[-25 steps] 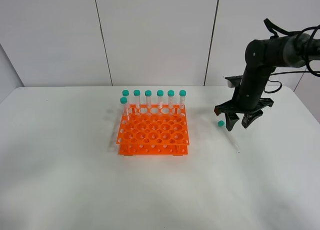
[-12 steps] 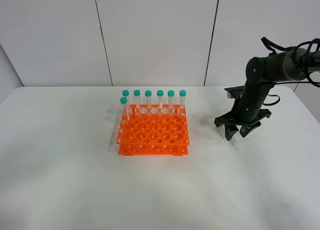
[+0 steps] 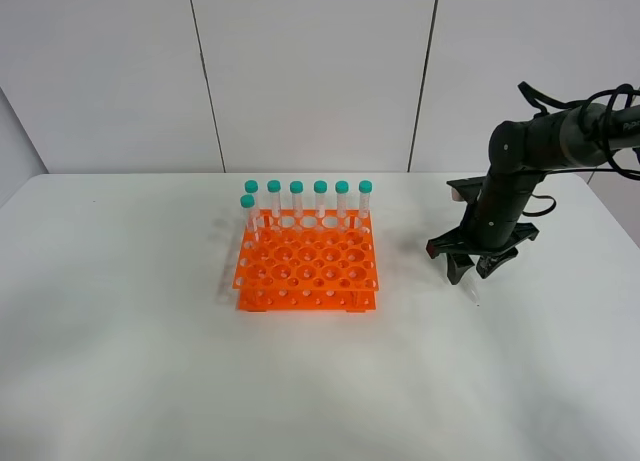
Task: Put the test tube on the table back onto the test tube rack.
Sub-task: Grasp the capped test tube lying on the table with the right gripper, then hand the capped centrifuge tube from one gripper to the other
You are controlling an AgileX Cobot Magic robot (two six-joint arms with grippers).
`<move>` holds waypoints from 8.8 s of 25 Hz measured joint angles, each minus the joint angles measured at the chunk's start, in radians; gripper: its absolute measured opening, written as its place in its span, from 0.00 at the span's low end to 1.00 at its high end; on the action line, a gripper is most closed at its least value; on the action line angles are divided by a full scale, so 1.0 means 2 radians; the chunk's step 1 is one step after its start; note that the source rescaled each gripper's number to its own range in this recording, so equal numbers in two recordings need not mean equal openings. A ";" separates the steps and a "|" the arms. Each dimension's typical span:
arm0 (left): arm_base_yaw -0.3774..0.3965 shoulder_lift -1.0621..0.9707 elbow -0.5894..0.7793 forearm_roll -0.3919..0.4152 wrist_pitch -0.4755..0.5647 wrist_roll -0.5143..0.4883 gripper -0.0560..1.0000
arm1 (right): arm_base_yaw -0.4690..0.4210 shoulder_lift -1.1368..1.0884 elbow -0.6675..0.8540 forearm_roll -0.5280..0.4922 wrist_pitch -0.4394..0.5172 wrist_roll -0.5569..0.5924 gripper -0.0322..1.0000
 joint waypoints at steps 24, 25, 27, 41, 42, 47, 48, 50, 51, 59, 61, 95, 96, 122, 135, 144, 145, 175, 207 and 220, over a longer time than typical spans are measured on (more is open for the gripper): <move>0.000 0.000 0.000 0.000 0.000 0.000 1.00 | 0.000 0.017 0.001 0.006 -0.005 0.000 0.77; 0.000 0.000 0.000 0.000 0.000 0.000 1.00 | 0.000 0.017 0.001 0.006 -0.005 0.000 0.77; 0.000 0.000 0.000 0.000 0.000 0.000 1.00 | 0.000 0.017 0.001 0.006 -0.005 0.000 0.77; 0.000 0.000 0.000 0.000 0.000 0.000 1.00 | 0.000 0.017 0.001 0.006 0.006 0.000 0.69; 0.000 0.000 0.000 0.000 0.000 0.000 1.00 | 0.000 0.017 0.001 0.006 0.008 0.001 0.63; 0.000 0.000 0.000 0.000 0.000 0.000 1.00 | 0.000 0.017 0.001 -0.007 0.018 0.011 0.03; 0.000 0.000 0.000 0.000 0.000 0.000 1.00 | 0.000 0.017 0.001 -0.011 0.019 0.012 0.04; 0.000 0.000 0.000 0.000 0.000 0.000 1.00 | 0.000 0.017 0.001 -0.014 0.020 0.013 0.04; 0.000 0.000 0.000 0.000 0.000 0.000 1.00 | 0.000 0.017 0.001 -0.014 0.020 0.013 0.04; 0.000 0.000 0.000 0.000 0.000 0.000 1.00 | 0.000 0.017 0.001 -0.018 0.020 0.013 0.04; 0.000 0.000 0.000 0.000 0.000 0.000 1.00 | 0.000 0.017 0.001 -0.018 0.020 0.011 0.04; 0.000 0.000 0.000 0.000 0.000 0.000 1.00 | 0.101 -0.115 -0.064 0.079 -0.065 -0.094 0.04; 0.000 0.000 0.000 0.000 0.000 0.000 1.00 | 0.111 -0.115 -0.064 0.080 -0.075 -0.095 0.04; 0.000 0.000 0.000 0.000 0.000 0.000 1.00 | 0.243 -0.485 0.389 0.088 -0.430 -0.135 0.04; 0.000 0.000 0.000 0.000 0.000 0.000 1.00 | 0.243 -0.660 0.498 0.071 -0.387 -0.139 0.04; 0.000 0.000 0.000 0.000 0.000 0.002 1.00 | 0.243 -0.660 0.499 0.060 -0.394 -0.139 0.04; 0.000 0.000 0.000 0.000 -0.001 0.004 1.00 | 0.243 -0.660 0.499 0.060 -0.402 -0.139 0.04; -0.076 0.000 0.000 -0.002 -0.001 0.013 1.00 | 0.243 -0.660 0.499 0.064 -0.430 -0.139 0.04; -0.138 0.175 -0.011 -0.403 -0.186 0.328 1.00 | 0.243 -0.660 0.499 0.064 -0.430 -0.139 0.04; -0.138 0.404 -0.084 -0.706 -0.206 0.648 1.00 | 0.243 -0.660 0.499 0.064 -0.425 -0.139 0.04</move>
